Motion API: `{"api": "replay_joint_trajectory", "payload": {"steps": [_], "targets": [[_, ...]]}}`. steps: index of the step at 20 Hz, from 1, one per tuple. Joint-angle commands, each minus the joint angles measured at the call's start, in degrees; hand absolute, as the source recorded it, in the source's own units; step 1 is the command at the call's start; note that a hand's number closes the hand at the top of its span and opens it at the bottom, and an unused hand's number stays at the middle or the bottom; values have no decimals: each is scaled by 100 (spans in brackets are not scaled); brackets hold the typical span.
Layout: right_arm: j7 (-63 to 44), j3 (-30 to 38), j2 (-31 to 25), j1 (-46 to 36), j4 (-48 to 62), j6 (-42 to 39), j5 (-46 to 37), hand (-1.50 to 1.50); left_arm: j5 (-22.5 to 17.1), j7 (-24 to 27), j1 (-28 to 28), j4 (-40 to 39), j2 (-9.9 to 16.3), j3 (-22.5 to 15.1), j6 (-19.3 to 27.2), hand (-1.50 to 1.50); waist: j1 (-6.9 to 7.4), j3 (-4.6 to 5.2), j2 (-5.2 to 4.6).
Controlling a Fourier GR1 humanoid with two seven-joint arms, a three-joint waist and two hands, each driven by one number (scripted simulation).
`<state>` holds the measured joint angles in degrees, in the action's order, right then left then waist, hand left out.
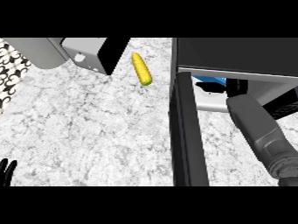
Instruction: Pick up the milk, place it into the microwave and close the microwave
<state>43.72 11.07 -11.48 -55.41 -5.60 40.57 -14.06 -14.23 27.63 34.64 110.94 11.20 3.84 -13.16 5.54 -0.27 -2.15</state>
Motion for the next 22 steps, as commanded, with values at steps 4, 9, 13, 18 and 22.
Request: {"api": "replay_joint_trajectory", "payload": {"steps": [4, 9, 13, 18, 22], "targets": [[634, 239, 66, 509, -189, -589, 248, -150, 39, 79, 398, 192, -107, -23, -54, -150, -165, 4, 79], [975, 361, 230, 735, -249, -1421, 428, -150, 279, 46, 512, 385, -280, -214, 76, -150, -262, 8, 124], [1133, 464, 126, 901, -362, -1981, 577, -150, 619, -57, 586, 645, -462, -504, 233, -150, -355, 11, 148], [1421, 529, 469, 1329, -523, -2405, 756, -150, 681, 173, 499, 195, -327, -598, -170, -150, -454, 20, 189], [1547, 439, 427, 1713, -687, -3336, 818, -150, 705, 181, 970, 538, -275, -1091, -549, -150, -528, 25, 233]]}}
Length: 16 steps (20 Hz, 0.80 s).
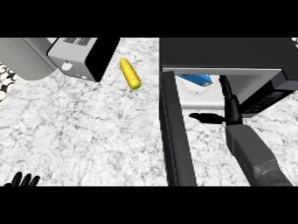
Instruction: Pick up the milk, place it into the microwave and close the microwave
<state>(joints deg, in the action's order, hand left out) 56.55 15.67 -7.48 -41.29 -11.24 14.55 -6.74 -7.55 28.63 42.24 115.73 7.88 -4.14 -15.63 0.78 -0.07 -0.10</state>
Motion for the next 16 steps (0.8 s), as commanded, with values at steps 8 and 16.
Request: {"api": "replay_joint_trajectory", "payload": {"steps": [8, 16], "targets": [[536, -320, 293, 1396, -1036, -1880, 233, -150, 319, 10, -297, -198, -32, -617, -318, -150, -215, 17, 73], [277, -608, 156, 2869, -2741, -2409, 487, -150, 1051, -899, -1050, -84, -115, -1297, -118, 150, -281, 18, 64]]}}
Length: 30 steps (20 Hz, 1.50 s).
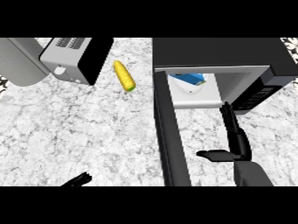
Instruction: Pick up the milk, place it into the microwave and close the microwave
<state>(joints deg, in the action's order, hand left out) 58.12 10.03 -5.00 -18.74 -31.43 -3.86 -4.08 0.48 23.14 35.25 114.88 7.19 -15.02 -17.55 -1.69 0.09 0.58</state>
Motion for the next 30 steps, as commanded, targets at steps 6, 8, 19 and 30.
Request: {"api": "replay_joint_trajectory", "payload": {"steps": [6, 8, 19, 30], "targets": [[-368, -78, -451, 1765, -2415, -1331, 785, 150, 887, -919, -859, -49, -408, -796, 412, 150, -30, 1, -10], [-705, 10, -583, 2236, -2965, -1481, 1072, 150, 1002, -850, -1018, -263, -312, -788, 339, 150, 24, 0, -23], [-1660, 436, -846, 3060, -4621, -1557, 2003, -150, 1161, -1686, -3951, -2527, -716, -1787, 1772, 150, 54, -6, -64], [-2001, 621, -1194, 3569, -5804, -1900, 2308, -150, 443, -2008, -5972, -4445, -718, -3647, 3639, 150, -60, -3, -74]]}}
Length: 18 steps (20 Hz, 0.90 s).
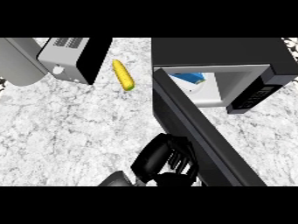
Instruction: Pick up the milk, place it into the microwave and close the microwave
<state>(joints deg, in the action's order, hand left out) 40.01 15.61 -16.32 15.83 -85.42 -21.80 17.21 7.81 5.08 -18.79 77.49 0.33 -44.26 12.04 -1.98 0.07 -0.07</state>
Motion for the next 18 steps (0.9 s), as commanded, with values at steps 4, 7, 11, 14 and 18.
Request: {"api": "replay_joint_trajectory", "payload": {"steps": [4, 7, 11, 14, 18], "targets": [[-469, 83, -236, -158, -576, -366, 553, -150, -1222, -116, -996, -1419, -31, -1209, 1005, 150, -189, 3, -50], [-630, -114, -254, -235, -688, -547, 641, -150, -1767, -390, -1447, -1448, -31, -1596, 1060, 150, -377, 4, -80], [-909, -47, -529, -394, -1067, -664, 892, -150, -2315, -278, -1928, -1690, -31, -1446, 1089, -150, -635, 19, -130], [-948, -128, -636, -573, -1053, -854, 980, -150, -2634, 198, -2051, -1624, -31, -1352, 1316, -150, -750, 23, -182], [-1129, -309, -753, -648, -1308, -1046, 1095, -150, -3075, 501, -2352, -1497, -31, -1152, 1506, 150, -986, 38, -232]]}}
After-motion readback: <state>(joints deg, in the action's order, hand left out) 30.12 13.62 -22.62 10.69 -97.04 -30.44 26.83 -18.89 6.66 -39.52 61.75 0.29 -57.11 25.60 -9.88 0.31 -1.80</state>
